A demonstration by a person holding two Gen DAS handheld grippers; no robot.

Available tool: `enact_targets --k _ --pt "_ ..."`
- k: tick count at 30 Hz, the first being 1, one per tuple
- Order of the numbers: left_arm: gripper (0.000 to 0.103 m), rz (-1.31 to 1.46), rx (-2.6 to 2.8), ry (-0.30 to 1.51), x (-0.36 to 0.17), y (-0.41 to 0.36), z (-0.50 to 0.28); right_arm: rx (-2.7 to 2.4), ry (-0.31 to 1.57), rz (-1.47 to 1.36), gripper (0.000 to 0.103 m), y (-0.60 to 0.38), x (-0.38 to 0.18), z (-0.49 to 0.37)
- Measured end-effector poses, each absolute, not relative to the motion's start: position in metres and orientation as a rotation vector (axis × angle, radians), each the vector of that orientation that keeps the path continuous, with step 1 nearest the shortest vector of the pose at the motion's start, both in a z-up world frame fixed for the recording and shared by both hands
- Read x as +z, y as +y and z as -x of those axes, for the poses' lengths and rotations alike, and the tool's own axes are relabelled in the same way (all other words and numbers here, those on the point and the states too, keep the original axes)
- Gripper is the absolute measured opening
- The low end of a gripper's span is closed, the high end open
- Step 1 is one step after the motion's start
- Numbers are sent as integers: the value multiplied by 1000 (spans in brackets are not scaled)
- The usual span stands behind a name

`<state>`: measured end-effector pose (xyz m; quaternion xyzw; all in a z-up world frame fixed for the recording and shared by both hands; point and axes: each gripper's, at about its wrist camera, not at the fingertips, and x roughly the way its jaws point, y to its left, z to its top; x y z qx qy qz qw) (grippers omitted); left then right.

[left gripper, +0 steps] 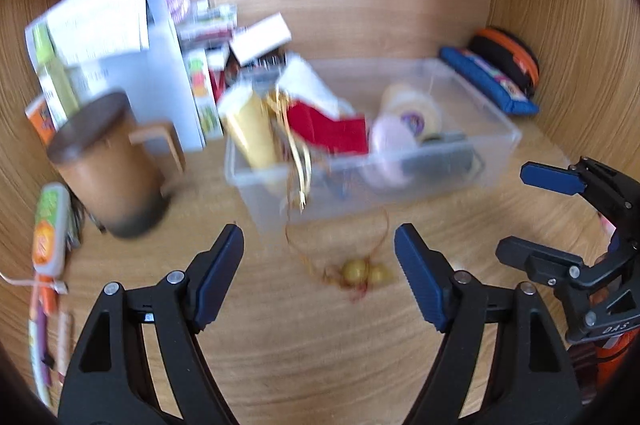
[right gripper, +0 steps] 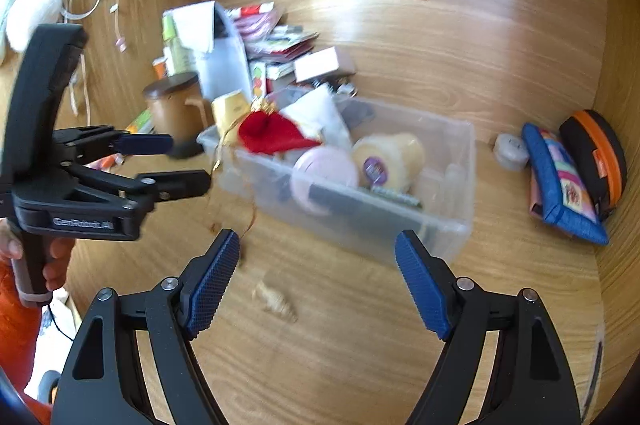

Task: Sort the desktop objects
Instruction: 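Grasp the small shell with the right gripper while the left gripper grasps the gourd charm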

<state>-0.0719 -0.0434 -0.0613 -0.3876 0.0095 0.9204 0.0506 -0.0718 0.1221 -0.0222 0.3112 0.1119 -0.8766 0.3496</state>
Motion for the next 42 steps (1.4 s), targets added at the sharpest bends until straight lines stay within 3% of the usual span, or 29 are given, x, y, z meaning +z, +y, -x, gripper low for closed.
enact_targets --k 3,9,15,23,33,42 --pt "78 1241 2776 24 -79 -45 68 -2235 316 -845 77 117 -37 67" --pt "78 1340 2705 -44 -103 -48 65 -2144 378 -934 54 102 -66 65" --pt "78 1384 2672 -1 -112 -38 71 -2118 401 -980 45 96 -77 69" --pt "78 1382 2641 6 -110 -27 84 -2133 438 -997 21 92 -82 72" --pt "77 1366 2646 40 -110 -18 91 -2154 313 -995 21 107 -75 81" --pt "59 1349 2674 86 -110 -13 92 -2154 296 -971 21 109 -73 78"
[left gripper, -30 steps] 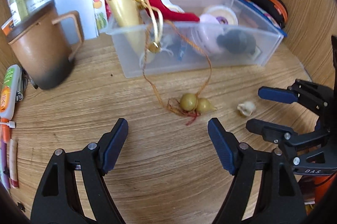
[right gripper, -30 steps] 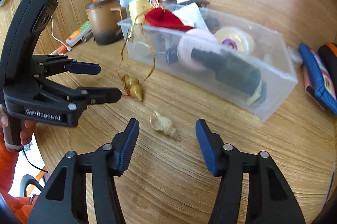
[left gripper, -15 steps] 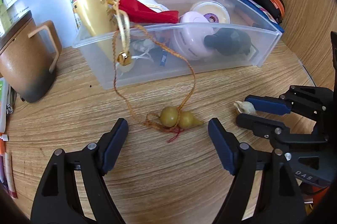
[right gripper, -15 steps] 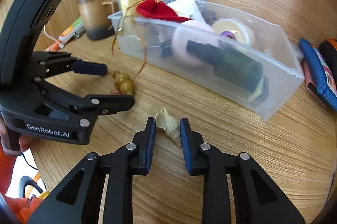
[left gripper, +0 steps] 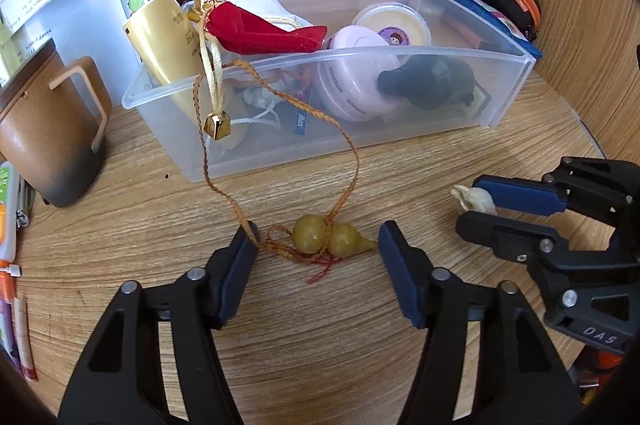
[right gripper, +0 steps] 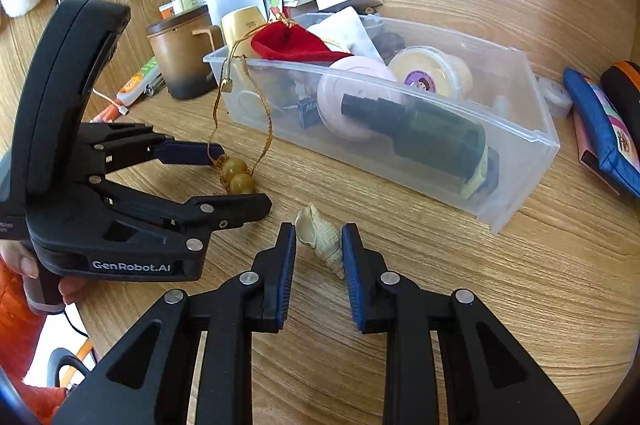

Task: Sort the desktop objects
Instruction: 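Grasp the small shell with the right gripper while the left gripper grasps the gourd charm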

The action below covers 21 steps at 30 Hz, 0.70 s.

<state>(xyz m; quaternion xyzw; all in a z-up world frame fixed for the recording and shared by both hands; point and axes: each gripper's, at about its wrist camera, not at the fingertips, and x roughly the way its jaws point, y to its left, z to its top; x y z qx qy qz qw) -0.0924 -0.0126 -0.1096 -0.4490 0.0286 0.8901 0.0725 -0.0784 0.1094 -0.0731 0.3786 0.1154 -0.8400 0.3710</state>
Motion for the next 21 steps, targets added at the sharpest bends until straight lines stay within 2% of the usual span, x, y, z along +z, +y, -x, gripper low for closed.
enact_targets --k 2,4,21 --pt "55 1343 2678 94 -109 -12 92 -2153 279 -973 21 111 -72 79" --pt "44 1346 2705 90 -109 -13 94 -2153 268 -973 21 112 -72 79" --pt "43 1249 2755 74 -81 -24 73 -2148 186 -988 21 122 -70 83"
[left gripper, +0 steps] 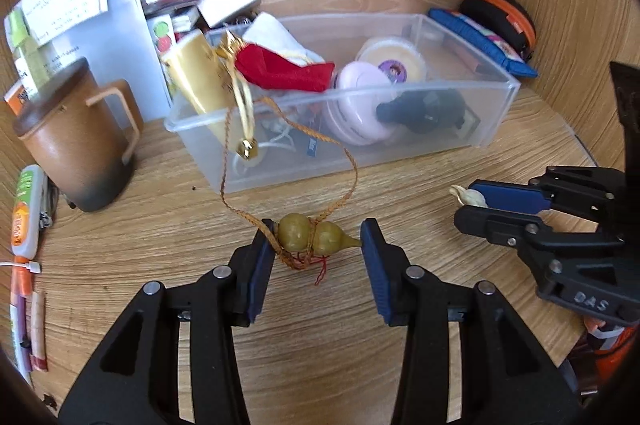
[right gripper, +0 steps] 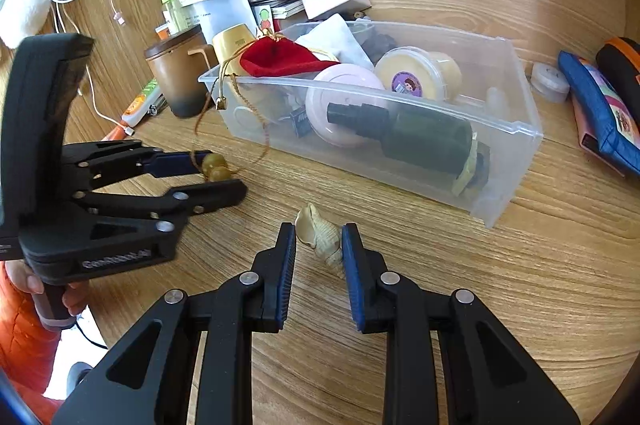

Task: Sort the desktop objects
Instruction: 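Grasp the small shell with the right gripper while the left gripper grasps the gourd charm, then carry the shell and gourd charm over the bin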

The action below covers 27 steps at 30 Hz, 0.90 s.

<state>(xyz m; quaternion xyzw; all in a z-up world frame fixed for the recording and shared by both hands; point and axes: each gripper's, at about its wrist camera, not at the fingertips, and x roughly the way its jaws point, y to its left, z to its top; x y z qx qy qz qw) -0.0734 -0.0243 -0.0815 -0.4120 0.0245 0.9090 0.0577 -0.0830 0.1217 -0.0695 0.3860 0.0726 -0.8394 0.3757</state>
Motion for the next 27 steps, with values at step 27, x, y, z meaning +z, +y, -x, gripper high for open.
enact_targets --k 27 --pt "43 978 2846 48 14 -36 92 -2268 202 -817 21 132 -5 108"
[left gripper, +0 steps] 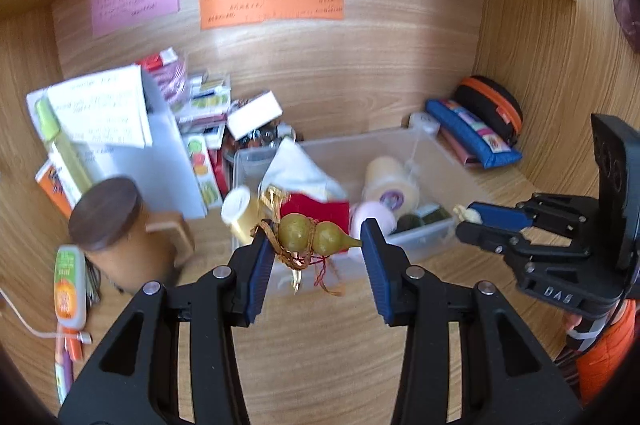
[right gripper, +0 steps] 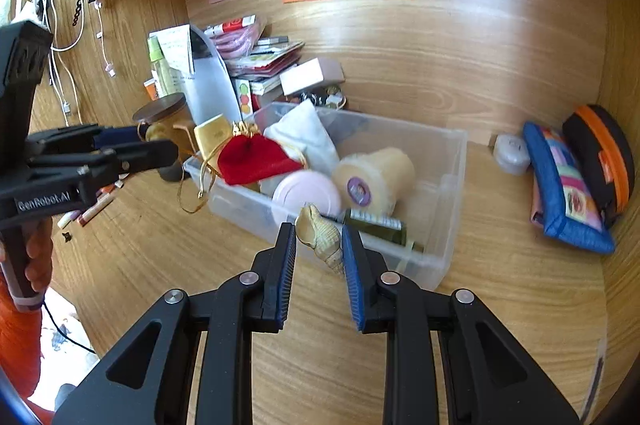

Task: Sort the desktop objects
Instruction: 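Carry the shell and gourd charm over the bin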

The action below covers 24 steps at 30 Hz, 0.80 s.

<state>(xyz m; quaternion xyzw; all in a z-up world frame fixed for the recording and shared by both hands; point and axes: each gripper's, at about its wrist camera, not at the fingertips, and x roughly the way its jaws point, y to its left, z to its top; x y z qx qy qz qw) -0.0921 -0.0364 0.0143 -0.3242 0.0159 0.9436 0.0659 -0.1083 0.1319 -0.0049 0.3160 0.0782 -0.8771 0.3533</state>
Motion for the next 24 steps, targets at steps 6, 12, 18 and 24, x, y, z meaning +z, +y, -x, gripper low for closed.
enact_targets --k 6,12,18,24 --pt "43 954 2828 44 27 -33 114 -2278 217 -798 21 124 4 122" --pt "43 977 2809 48 24 -29 138 -2280 218 -807 21 115 7 144" --pt "43 1040 2774 27 6 -32 168 -2274 231 -832 21 101 6 165" --pt "43 1102 2755 33 -14 -35 188 -2243 269 -855 21 74 -1 180"
